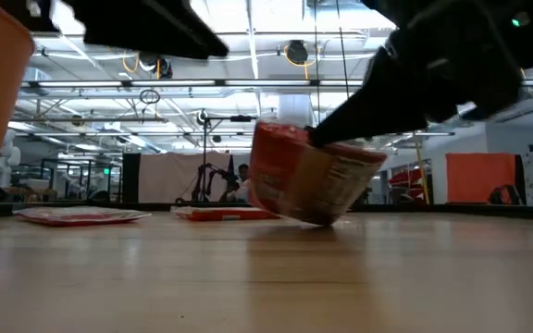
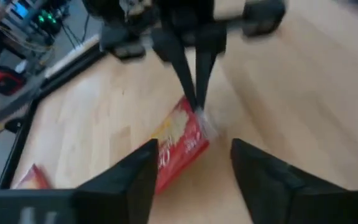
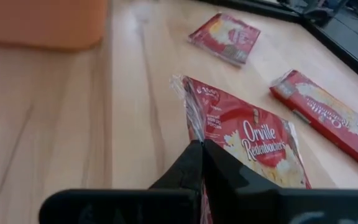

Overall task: Sort popcorn bags into baskets
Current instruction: Put the popcorn bag into the orange bin

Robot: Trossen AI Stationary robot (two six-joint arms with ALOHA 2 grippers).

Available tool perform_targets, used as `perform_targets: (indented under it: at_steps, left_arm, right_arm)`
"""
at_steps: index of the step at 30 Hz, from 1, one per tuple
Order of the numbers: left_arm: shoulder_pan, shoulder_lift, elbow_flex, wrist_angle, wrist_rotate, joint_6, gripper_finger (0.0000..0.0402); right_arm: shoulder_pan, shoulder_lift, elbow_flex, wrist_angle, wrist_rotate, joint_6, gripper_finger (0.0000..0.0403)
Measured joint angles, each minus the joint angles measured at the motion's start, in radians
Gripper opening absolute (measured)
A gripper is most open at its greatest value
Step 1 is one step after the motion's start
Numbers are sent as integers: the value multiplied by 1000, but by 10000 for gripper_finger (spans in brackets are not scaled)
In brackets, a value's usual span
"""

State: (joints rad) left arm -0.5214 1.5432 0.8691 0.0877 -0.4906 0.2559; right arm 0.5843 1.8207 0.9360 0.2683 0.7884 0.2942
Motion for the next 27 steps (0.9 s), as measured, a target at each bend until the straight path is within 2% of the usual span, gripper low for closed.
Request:
perform_targets:
  at_steps: [4,9,21,27]
  left_arm:
    - [28,16,0,7,19,84,246]
    - [59,37,-3,-6,33,126,256]
    - [21,26,15,-42,-27,116,208]
    - [67,26,33,-56,-14,32,194]
  right_arm:
    - [-23,-23,0,42,1,4,0]
    - [-42,-61,1,72,-2,-36,0]
    - [-53,-112,1,147,-21,-117,0]
    - [-55,-113,1,202,-31,-150,0]
